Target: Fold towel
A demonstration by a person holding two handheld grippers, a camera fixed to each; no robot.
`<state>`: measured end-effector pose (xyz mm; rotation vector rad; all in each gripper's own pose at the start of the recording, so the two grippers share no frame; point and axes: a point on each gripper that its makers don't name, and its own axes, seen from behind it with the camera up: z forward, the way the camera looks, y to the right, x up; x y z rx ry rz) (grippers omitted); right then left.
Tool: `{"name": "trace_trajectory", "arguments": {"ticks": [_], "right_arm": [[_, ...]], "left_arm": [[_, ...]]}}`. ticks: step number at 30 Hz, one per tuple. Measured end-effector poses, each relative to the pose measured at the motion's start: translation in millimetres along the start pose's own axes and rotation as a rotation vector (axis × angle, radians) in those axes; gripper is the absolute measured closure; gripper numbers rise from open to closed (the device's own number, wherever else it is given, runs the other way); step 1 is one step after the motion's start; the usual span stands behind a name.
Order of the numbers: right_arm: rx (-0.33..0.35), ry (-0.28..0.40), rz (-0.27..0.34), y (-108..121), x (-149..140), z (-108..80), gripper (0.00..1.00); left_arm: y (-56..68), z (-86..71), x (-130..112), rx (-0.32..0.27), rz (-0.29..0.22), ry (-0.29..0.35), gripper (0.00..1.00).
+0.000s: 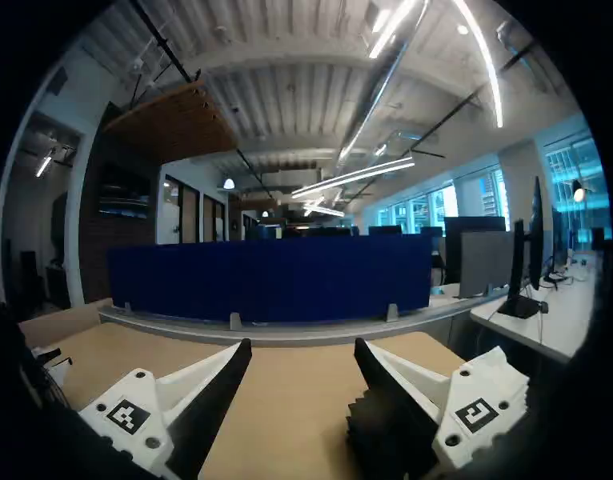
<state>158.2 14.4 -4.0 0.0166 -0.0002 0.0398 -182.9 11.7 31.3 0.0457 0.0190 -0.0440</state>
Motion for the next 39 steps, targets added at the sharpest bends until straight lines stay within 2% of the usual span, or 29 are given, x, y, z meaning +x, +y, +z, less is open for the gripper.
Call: {"name": "trace_trajectory", "arguments": {"ticks": [8,17,23,29,39], "right_arm": [[-0.002,0.008,-0.009,2,-46,3.7,0.0],[-0.031,-0.008,0.043,6,-101,13.7,0.0],[-0.021,-0.028,0.056,2,-132,17.9,0.0],[-0.026,-0.031,0.039,4,-142,18.1,0.0],[0.009,-0.035,0.014,-8,-156,15.5,0.01]], "left_arm": [[-0.4,-0.1,0,0.0,0.0,0.0,0.11],[-0.5,-0.2,0,0.0,0.0,0.0,0.11],[-0.5,0.0,0,0.0,0.0,0.0,0.11],[-0.7,0.4,0,0.0,0.0,0.0,0.11],[-1.1,-0.4,-1,0.0,0.0,0.0,0.11]]}}
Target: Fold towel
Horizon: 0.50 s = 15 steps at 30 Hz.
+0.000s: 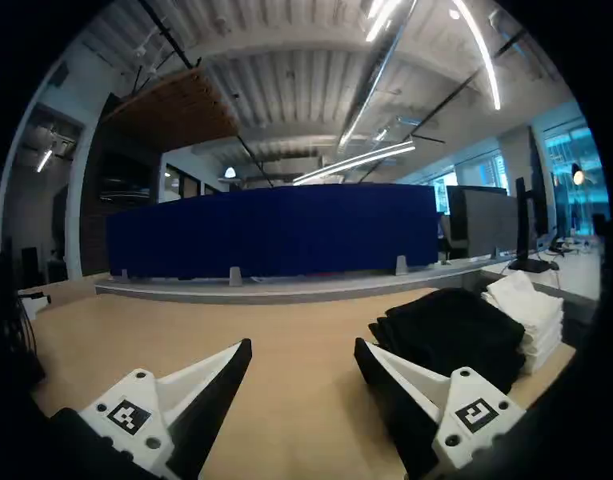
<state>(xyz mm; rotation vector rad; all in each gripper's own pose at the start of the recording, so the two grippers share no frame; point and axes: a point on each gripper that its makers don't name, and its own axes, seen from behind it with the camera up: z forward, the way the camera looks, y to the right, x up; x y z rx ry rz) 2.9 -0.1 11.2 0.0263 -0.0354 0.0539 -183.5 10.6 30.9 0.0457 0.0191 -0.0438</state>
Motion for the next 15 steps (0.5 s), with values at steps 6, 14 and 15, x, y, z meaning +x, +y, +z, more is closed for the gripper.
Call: {"name": "trace_trajectory", "arguments": {"ticks": [6,14,15], "right_arm": [[0.007,0.006,-0.02,-2.4,0.2,-0.9,0.01],[-0.007,0.019,-0.034,-2.3,-2.1,-3.2,0.01],[-0.006,0.02,-0.039,-3.3,-2.5,-3.7,0.0]], "left_arm": [[-0.4,-0.6,0.1,0.0,0.0,0.0,0.11],[0.0,-0.2,0.0,0.0,0.0,0.0,0.11],[0.0,-0.2,0.0,0.0,0.0,0.0,0.11]]}}
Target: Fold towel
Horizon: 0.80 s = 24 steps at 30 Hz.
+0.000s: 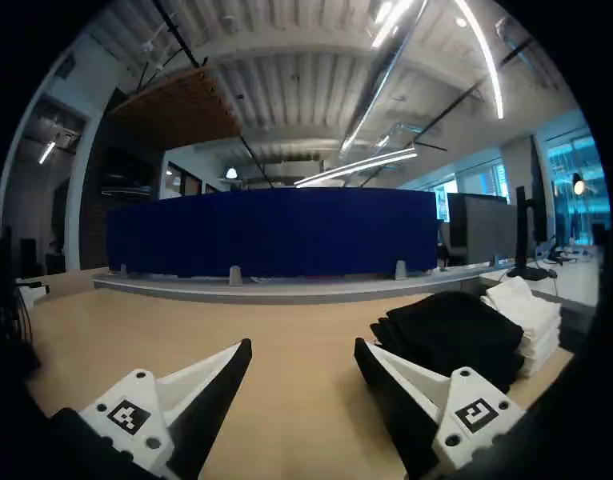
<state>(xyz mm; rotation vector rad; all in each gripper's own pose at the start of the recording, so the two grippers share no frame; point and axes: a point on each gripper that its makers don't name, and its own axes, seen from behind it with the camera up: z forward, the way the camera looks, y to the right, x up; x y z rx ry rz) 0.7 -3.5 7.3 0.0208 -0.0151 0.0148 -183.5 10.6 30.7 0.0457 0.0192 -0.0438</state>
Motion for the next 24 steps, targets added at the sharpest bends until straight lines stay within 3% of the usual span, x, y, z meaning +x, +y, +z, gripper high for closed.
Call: {"name": "trace_trajectory", "arguments": {"ticks": [24], "right_arm": [[-0.001,0.014,-0.015,-3.2,0.7,-3.4,0.0]], "left_arm": [[0.3,0.0,-0.6,0.0,0.0,0.0,0.11]]}}
